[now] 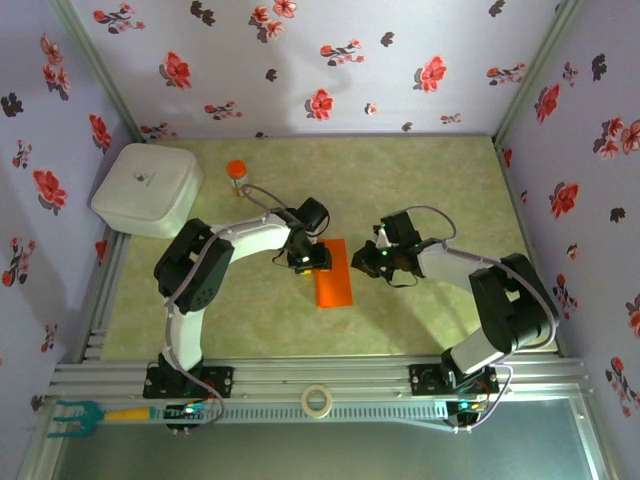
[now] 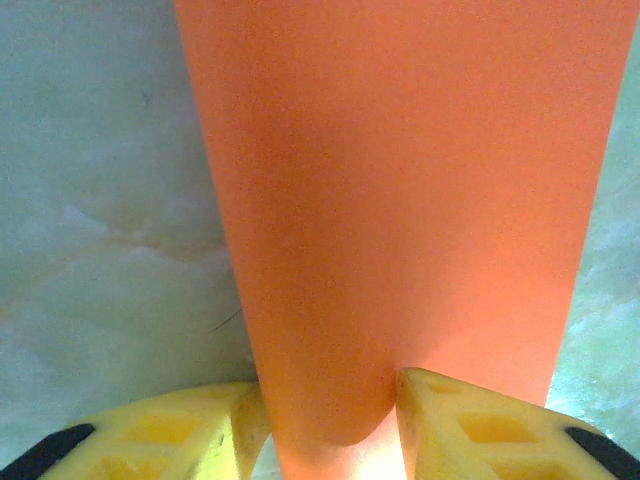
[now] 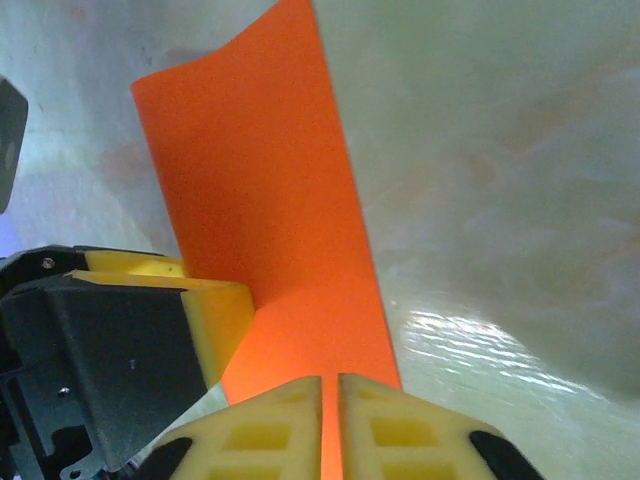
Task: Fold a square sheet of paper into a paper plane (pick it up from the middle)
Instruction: Hold the square sheet of paper at the center of the table.
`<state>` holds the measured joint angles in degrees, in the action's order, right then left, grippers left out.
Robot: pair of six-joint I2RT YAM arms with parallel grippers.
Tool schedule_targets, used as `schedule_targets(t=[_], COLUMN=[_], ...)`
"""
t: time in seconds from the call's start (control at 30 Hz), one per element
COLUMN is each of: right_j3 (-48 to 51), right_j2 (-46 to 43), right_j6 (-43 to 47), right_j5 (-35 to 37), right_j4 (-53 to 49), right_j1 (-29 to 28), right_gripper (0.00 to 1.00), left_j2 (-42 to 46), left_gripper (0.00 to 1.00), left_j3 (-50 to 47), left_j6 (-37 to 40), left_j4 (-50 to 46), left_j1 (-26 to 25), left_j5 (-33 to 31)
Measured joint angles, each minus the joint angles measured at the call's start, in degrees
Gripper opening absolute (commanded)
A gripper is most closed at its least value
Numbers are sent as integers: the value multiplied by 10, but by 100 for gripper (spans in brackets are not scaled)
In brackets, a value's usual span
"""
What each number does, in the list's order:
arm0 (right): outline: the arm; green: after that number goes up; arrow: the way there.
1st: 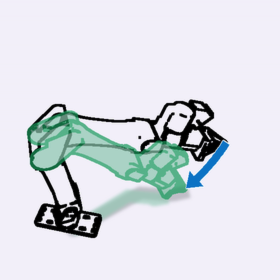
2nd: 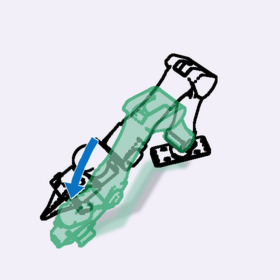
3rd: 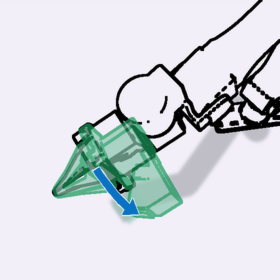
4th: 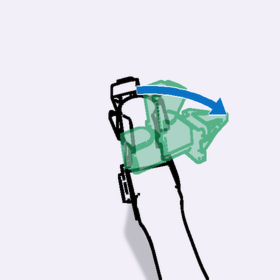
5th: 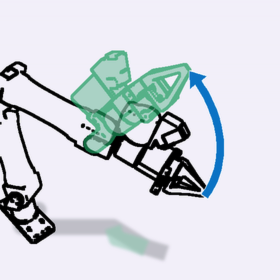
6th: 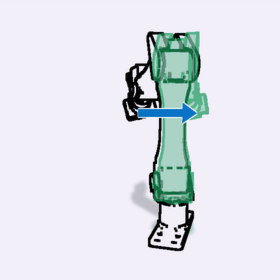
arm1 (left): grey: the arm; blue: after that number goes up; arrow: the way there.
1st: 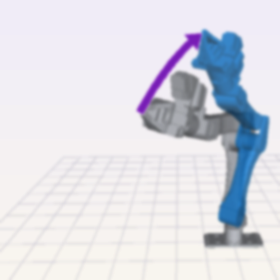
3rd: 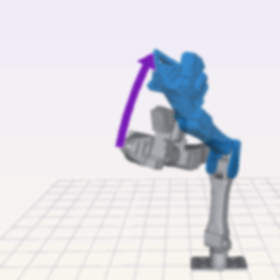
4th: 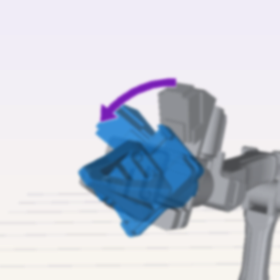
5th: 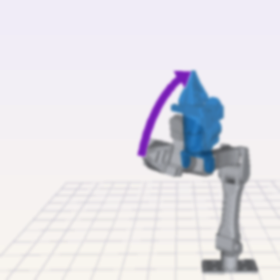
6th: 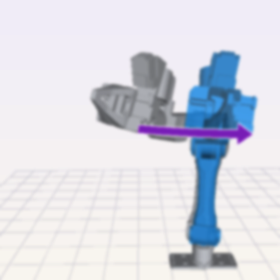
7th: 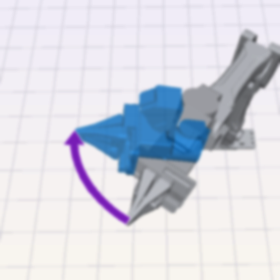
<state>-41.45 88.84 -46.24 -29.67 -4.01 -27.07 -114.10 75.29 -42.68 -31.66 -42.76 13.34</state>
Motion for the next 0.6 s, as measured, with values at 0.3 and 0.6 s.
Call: schedule_targets(t=[0.3, 0.6], right_j3=[-53, -99], right_j2=[78, 138], right_j6=[12, 24], right_j5=[0, 2], right_j4=[2, -1], right_j1=[-24, -45], right_gripper=[0, 0], left_j2=[0, -1], left_gripper=[42, 42], left_j3=[0, 0], left_j6=[0, 0], left_j4=[0, 0], left_j1=[0, 0], left_j5=[1, 1])
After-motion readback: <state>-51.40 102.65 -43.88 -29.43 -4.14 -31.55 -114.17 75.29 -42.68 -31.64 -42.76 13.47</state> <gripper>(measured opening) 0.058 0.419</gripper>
